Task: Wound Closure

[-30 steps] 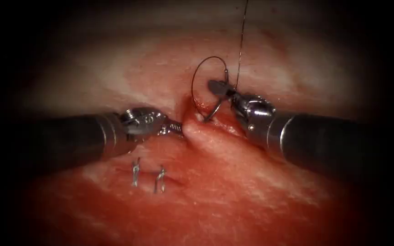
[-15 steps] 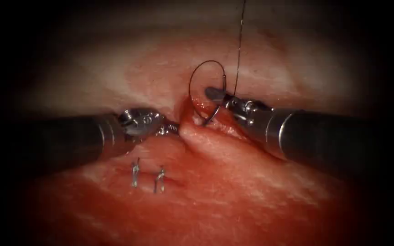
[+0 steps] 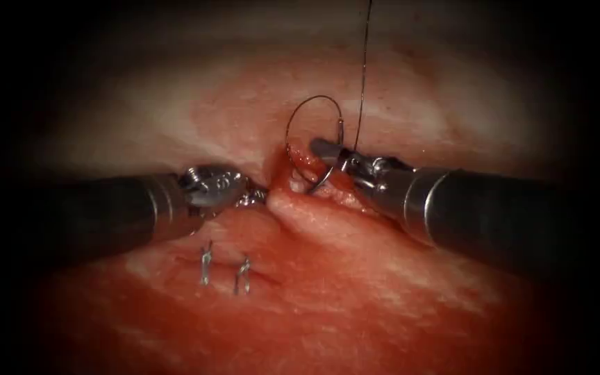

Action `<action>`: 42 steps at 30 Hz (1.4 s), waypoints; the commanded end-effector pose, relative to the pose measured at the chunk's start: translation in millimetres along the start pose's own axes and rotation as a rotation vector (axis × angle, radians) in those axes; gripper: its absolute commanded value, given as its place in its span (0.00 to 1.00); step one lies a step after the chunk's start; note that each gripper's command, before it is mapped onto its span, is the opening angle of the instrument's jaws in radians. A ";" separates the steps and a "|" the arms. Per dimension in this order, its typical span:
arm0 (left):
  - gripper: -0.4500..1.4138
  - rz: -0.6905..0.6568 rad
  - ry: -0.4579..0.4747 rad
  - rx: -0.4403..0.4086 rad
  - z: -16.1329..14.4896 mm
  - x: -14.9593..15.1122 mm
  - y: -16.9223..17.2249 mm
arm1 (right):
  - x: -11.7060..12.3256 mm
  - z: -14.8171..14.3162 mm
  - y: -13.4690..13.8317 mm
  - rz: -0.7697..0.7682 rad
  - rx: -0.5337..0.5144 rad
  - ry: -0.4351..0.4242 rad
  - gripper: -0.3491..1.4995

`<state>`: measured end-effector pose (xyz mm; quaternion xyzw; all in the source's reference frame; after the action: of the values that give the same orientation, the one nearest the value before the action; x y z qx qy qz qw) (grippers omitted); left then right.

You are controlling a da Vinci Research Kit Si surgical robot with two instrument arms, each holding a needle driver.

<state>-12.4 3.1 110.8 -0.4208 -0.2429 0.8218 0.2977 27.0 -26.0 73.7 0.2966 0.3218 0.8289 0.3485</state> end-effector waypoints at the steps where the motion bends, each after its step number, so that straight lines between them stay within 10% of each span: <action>1: 0.14 0.000 0.000 -0.002 0.9 -0.3 0.0 | 0.0 0.9 0.0 0.021 0.005 -0.004 0.00; 35: 0.14 -0.002 -0.002 -0.012 -0.1 -0.6 -0.2 | -0.4 1.4 -0.9 0.012 0.036 -0.056 0.01; 40: 0.18 -0.002 -0.003 -0.022 -0.9 -0.5 -0.4 | 0.4 1.5 -0.6 -0.309 0.048 -0.059 0.79; 42: 0.19 -0.002 -0.008 -0.029 -1.6 -0.5 -0.7 | 1.0 1.3 -0.2 -0.359 0.049 -0.060 0.81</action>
<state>-9.2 4.1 109.6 -0.4223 -0.2520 0.8198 0.2935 25.9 -24.6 74.2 0.2460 0.3848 0.7208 0.5214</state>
